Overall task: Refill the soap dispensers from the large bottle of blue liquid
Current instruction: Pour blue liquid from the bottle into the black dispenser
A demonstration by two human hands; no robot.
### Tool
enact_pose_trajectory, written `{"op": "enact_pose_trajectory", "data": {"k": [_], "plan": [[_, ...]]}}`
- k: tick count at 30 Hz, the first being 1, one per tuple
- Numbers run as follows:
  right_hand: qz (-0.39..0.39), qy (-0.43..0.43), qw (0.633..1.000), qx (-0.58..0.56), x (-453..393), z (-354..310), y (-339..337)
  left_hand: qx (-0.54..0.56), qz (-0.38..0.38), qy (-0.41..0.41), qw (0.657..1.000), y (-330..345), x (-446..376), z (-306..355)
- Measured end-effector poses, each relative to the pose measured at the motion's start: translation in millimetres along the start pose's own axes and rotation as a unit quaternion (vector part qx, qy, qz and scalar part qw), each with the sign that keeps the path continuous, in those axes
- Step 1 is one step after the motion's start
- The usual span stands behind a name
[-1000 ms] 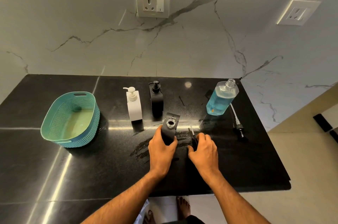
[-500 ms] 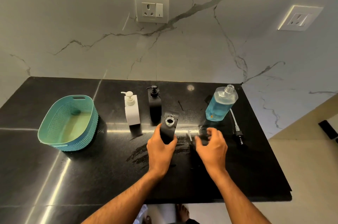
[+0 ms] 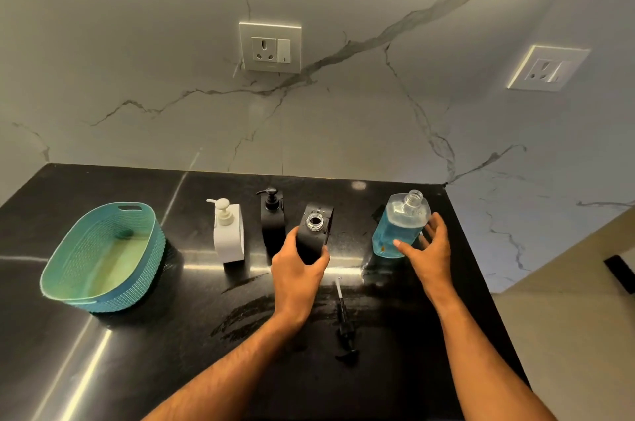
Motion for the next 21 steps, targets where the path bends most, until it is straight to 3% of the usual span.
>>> {"op": "enact_pose_trajectory", "data": {"k": [4,11,16,21], "plan": [[-0.069,-0.014,0.997,-0.037,-19.2,3.4,10.4,-0.003,-0.001,0.007,1.000,10.6,-10.4,3.6],[-0.088,-0.015,0.996,-0.009,-35.0,10.3,12.7,-0.009,0.005,0.016,1.000,21.8,-19.2,7.0],[-0.043,-0.061,0.996,0.057,-23.6,0.7,9.6,-0.022,0.010,0.022,0.999,26.5,-21.1,10.1],[-0.006,-0.077,0.997,0.026,-10.1,-6.8,10.4,-0.027,0.013,0.035,0.999,26.5,-18.9,15.3]]}}
Point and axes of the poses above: each hand's wrist, its own x-axis away from the middle knuckle, its own y-axis out of the palm, z = x × y, the point moved 10 cm from there along -x, towards the middle knuckle, and after that the axes turned 5 degrees about -y, right-handed, at the moved point
